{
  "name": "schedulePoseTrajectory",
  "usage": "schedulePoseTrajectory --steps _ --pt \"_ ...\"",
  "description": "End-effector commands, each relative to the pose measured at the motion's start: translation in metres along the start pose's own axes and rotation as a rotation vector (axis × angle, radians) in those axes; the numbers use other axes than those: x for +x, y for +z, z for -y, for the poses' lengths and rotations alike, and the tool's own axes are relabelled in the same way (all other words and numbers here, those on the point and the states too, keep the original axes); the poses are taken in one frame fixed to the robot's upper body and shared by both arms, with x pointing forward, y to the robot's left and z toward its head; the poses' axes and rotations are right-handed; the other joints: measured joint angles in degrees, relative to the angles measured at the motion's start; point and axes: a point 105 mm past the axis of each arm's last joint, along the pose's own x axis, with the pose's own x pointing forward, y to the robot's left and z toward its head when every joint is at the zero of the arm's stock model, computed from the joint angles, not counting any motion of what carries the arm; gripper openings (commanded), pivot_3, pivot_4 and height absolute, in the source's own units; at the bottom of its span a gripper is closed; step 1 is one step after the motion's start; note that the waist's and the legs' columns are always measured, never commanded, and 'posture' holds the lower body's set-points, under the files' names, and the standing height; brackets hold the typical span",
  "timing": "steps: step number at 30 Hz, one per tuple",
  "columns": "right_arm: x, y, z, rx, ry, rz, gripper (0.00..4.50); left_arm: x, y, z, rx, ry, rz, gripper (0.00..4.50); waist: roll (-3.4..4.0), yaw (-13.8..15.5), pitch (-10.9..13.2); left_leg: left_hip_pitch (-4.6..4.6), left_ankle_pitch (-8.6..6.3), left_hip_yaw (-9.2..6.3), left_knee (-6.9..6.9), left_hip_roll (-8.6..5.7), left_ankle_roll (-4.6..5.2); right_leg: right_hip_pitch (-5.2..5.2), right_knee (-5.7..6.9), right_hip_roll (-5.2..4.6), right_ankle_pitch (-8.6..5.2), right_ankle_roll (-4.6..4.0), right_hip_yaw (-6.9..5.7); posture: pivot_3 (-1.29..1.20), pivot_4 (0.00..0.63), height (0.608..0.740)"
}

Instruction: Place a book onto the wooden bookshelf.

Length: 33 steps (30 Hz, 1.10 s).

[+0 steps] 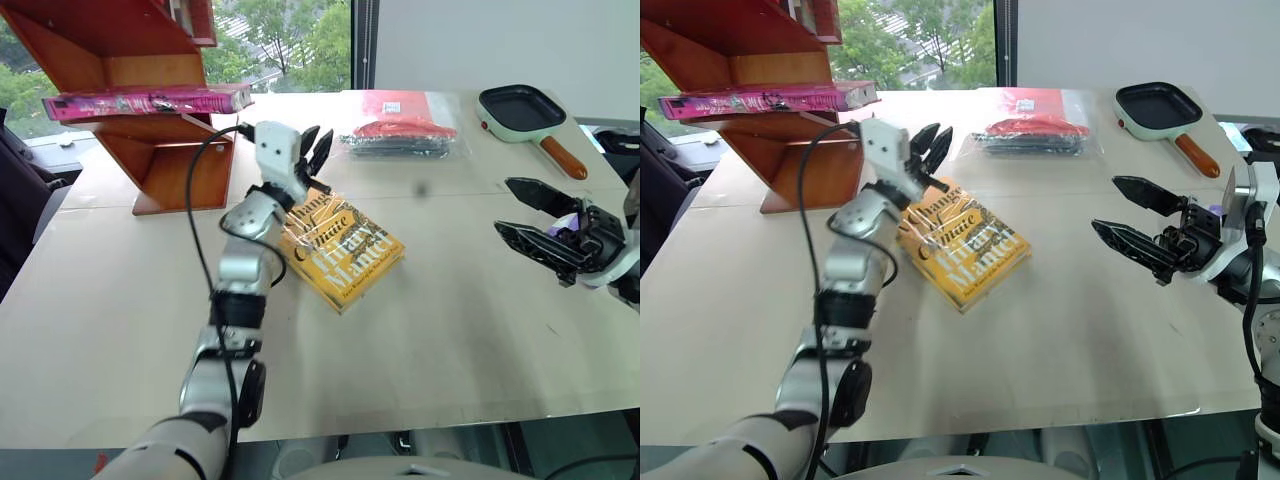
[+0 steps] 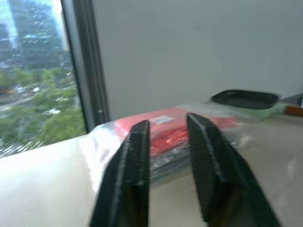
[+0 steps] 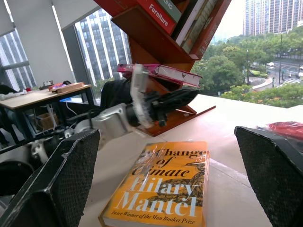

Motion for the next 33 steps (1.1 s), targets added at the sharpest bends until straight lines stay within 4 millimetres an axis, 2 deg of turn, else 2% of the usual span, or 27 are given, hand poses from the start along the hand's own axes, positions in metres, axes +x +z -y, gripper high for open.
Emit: schedulePoseTrajectory --steps 1,8,12,15,17,20,26,27,28,29,30,32,33 --pt "-0.005 0.015 -0.002 -0.078 -0.023 0.027 4.5 0.013 0.023 -0.037 0.13 0.229 0.104 0.03 -0.01 -0.2 0.0 -0.02 0.0 0.0 0.03 0.0 0.0 -0.02 -0.01 0.0 0.0 0.01 0.01 0.0 0.15 0.72" --pt "-0.007 0.014 -0.004 -0.085 -0.039 0.032 4.5 0.009 0.036 -0.074 0.237 0.493 0.154 0.03 -0.01 -0.1 0.0 -0.04 0.0 0.03 0.01 0.0 0.0 -0.06 -0.04 0.0 0.0 0.01 0.04 0.0 0.15 0.72" --pt "-0.008 0.014 -0.003 -0.085 -0.045 0.035 4.5 -0.001 0.027 -0.094 0.212 0.643 0.104 0.03 -0.02 -0.1 0.0 -0.04 0.0 0.03 0.03 -0.02 0.0 -0.06 0.0 -0.01 0.04 0.07 0.06 0.0 0.15 0.72" --pt "-0.007 0.013 -0.003 -0.077 -0.038 0.032 4.5 -0.007 0.027 -0.107 0.237 0.71 0.086 0.03 -0.02 -0.3 0.0 -0.05 0.0 0.03 0.07 -0.03 0.01 -0.06 0.02 -0.01 0.04 0.08 0.06 0.0 0.15 0.72" --pt "-0.006 0.013 -0.002 -0.076 -0.036 0.031 4.5 -0.005 0.029 -0.106 0.26 0.694 0.091 0.03 -0.01 -0.8 0.0 -0.03 0.0 0.07 0.06 -0.02 0.0 -0.11 0.07 0.02 0.04 0.08 0.15 0.0 0.15 0.72" --pt "-0.004 0.013 -0.001 -0.073 -0.035 0.034 4.5 -0.002 0.023 -0.101 0.202 0.646 0.068 0.03 -0.01 -1.0 0.0 0.0 0.0 0.07 0.03 -0.02 0.0 -0.11 0.09 0.03 0.04 0.08 0.16 0.0 0.15 0.72" --pt "-0.006 0.003 -0.003 -0.043 -0.044 0.025 4.5 0.003 0.022 -0.074 0.215 0.388 0.085 0.03 -0.02 -0.5 0.0 -0.03 0.0 0.06 0.04 -0.03 0.01 -0.1 0.07 0.01 0.04 0.08 0.11 0.0 0.15 0.72" --pt "-0.008 -0.002 -0.004 -0.04 -0.048 0.008 4.5 0.001 0.024 -0.066 0.208 0.306 0.1 0.03 -0.02 -0.4 0.0 -0.04 0.0 0.06 0.04 -0.03 0.01 -0.11 0.06 0.01 0.04 0.08 0.11 0.0 0.15 0.72" --pt "-0.012 -0.008 -0.004 -0.026 -0.064 -0.003 4.5 -0.009 0.026 -0.06 0.206 0.204 0.096 0.03 -0.01 -0.5 0.0 -0.04 0.0 0.06 0.05 -0.03 0.01 -0.11 0.05 0.01 0.04 0.08 0.11 0.0 0.15 0.72" --pt "-0.015 -0.013 -0.005 -0.012 -0.077 -0.012 4.5 -0.021 0.029 -0.05 0.188 0.092 0.088 0.57 -0.01 -0.5 0.0 -0.04 0.0 0.06 0.03 -0.02 0.01 -0.11 0.03 0.01 0.04 0.08 0.13 0.0 0.15 0.72" --pt "-0.018 -0.016 -0.005 -0.004 -0.086 -0.016 4.5 -0.03 0.032 -0.042 0.171 0.013 0.08 0.85 0.01 -0.9 0.0 -0.03 -0.01 0.06 0.03 -0.02 0.01 -0.11 0.06 0.01 0.04 0.08 0.12 0.0 0.15 0.72" --pt "-0.023 -0.026 -0.006 0.005 -0.099 -0.047 4.5 -0.054 0.033 -0.03 0.125 -0.114 0.02 1.7 0.02 -1.6 0.0 -0.01 0.0 0.06 -0.13 0.0 0.01 -0.17 0.06 0.01 0.04 0.07 0.18 0.0 0.15 0.72" --pt "-0.027 -0.033 -0.007 0.012 -0.11 -0.065 4.5 -0.074 0.032 -0.027 0.11 -0.178 -0.043 2.2 0.02 -1.7 0.0 -0.01 0.0 0.06 -0.16 0.0 0.01 -0.18 0.0 0.03 0.04 0.07 0.18 0.0 0.15 0.72"
